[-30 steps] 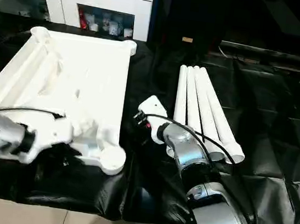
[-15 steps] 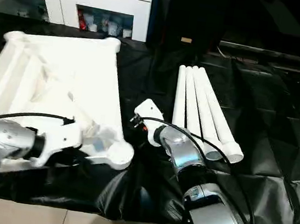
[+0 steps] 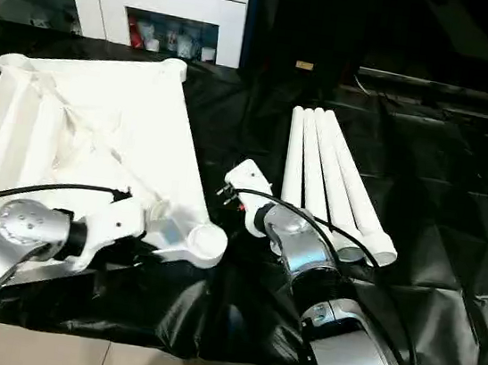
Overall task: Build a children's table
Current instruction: Move table base
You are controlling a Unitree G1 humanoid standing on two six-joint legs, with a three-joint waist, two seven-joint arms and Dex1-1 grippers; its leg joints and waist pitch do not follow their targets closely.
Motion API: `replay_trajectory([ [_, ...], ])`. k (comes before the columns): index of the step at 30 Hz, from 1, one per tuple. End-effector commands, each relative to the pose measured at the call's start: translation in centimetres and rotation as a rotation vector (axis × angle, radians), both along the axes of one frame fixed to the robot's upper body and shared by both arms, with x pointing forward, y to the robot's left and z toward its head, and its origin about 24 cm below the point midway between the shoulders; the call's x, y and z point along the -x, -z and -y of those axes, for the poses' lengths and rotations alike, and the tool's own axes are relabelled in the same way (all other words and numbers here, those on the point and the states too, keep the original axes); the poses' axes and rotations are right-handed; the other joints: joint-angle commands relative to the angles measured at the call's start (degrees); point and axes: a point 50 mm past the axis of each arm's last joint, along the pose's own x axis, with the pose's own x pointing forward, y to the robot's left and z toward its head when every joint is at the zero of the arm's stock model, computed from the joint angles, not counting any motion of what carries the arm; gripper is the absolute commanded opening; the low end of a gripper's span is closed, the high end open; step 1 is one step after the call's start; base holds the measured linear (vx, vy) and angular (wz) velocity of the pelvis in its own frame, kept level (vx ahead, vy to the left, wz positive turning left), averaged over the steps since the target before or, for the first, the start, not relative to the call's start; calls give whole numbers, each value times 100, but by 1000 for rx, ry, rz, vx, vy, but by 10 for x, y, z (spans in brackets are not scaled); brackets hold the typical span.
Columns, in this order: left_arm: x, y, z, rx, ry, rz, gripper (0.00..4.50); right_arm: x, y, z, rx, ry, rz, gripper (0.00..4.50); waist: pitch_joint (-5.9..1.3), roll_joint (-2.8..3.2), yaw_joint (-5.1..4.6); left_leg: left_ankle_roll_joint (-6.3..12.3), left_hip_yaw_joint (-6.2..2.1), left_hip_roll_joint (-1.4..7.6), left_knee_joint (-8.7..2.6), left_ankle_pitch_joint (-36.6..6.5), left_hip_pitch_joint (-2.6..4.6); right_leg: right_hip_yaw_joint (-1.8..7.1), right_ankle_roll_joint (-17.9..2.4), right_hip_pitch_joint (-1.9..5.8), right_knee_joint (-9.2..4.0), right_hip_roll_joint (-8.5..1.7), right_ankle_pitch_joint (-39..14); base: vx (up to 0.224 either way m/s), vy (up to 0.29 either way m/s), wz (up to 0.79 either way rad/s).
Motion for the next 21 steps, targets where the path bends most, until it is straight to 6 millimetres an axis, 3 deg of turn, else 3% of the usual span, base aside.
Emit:
replay_trajectory([
  [1,-8,-19,11,51,-6,80,4,4,2,-11,-13,-52,-10,450,-440,75,35,191,-18,159,-357,49,-26,280,-1592,411,-302,-460,527,0,0,0],
  [4,-4,-20,21,76,1,62,4,3,2,-9,-14,-45,-10,450,-442,99,43,197,-19,163,-354,57,-22,275,-1639,413,-296,-461,599,0,0,0],
  [13,4,-21,48,127,-16,52,4,2,1,-7,-13,-28,-6,450,-448,98,62,242,-24,169,-341,55,-29,263,-1712,428,-298,-464,664,0,0,0],
  [21,-1,-19,42,87,-56,85,4,1,1,-5,-10,-23,-3,450,-441,100,59,264,-34,167,-342,-14,-32,249,-1684,427,-318,-465,501,0,0,0],
])
